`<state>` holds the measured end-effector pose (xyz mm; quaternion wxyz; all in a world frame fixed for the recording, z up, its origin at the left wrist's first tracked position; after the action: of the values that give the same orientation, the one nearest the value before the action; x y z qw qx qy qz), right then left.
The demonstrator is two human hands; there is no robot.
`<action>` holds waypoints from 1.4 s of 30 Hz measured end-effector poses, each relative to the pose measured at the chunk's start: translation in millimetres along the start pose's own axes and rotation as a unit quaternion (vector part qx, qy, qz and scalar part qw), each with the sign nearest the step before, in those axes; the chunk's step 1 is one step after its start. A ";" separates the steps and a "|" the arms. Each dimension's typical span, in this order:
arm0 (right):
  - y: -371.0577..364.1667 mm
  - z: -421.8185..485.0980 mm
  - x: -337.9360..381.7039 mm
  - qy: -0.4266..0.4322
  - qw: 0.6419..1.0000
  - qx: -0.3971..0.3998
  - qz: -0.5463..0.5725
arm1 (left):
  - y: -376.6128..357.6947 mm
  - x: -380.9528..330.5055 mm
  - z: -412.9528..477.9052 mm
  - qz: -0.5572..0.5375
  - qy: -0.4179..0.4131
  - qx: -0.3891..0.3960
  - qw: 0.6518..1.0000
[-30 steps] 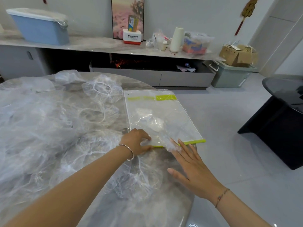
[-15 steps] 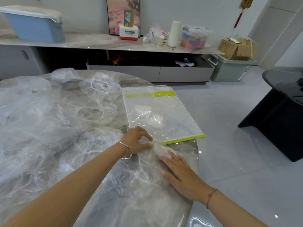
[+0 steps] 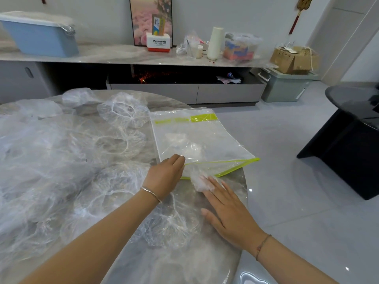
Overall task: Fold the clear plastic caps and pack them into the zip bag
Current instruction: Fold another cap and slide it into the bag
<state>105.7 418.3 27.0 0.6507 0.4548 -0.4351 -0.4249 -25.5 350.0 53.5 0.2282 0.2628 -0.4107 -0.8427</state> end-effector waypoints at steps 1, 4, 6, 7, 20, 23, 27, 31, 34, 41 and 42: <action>6.6 4.7 1.1 0.007 1.000 -0.016 -0.023 | 2.6 0.7 -1.3 -0.014 0.004 -0.010 1.000; 11.1 18.4 -7.2 -0.015 0.999 -0.015 -0.031 | 14.1 0.0 -1.2 -0.076 0.020 -0.018 0.997; -0.5 25.9 -17.5 -0.039 0.999 0.025 -0.007 | 15.9 -6.2 -3.1 -0.113 -0.003 -0.010 0.994; -13.4 27.3 -22.4 -0.054 0.996 0.070 0.017 | 9.8 -5.1 -5.1 -0.148 0.005 0.016 0.989; -64.5 94.6 -54.0 -0.056 0.986 0.155 0.005 | -42.5 16.2 -36.1 -0.285 0.088 0.186 0.936; -71.3 122.3 -78.8 -0.081 0.976 0.190 -0.066 | -46.1 20.2 -35.5 -0.293 0.091 0.180 0.935; -71.5 126.6 -86.3 -0.101 0.976 0.182 -0.063 | -45.6 15.8 -31.6 -0.310 0.099 0.178 0.929; -60.6 83.2 -67.3 -0.080 0.985 0.151 0.034 | -44.2 13.1 -24.5 -0.312 0.110 0.185 0.925; -45.3 36.0 -44.3 -0.070 0.979 0.175 0.080 | -45.4 13.0 -21.3 -0.268 0.104 0.188 0.939; -18.8 0.5 10.9 -0.034 0.978 0.185 0.085 | -3.1 12.7 -58.3 -0.001 0.059 0.281 0.958; -19.0 3.1 20.3 -0.027 0.979 0.185 0.082 | 7.3 19.8 -69.5 0.037 0.057 0.285 0.956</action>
<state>105.0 394.1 13.1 0.5758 0.5182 -0.5594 -0.2950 4.6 294.2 18.0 0.1985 0.3491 -0.6294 -0.6653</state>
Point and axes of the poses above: each hand's wrist, its own z-axis towards the middle knuckle, its own y-axis out of the back of the hand, x = y × z, the point moved 10 cm from there along z, towards the middle knuckle, and after that the axes turned 8 degrees about y, right-handed, at the moved point
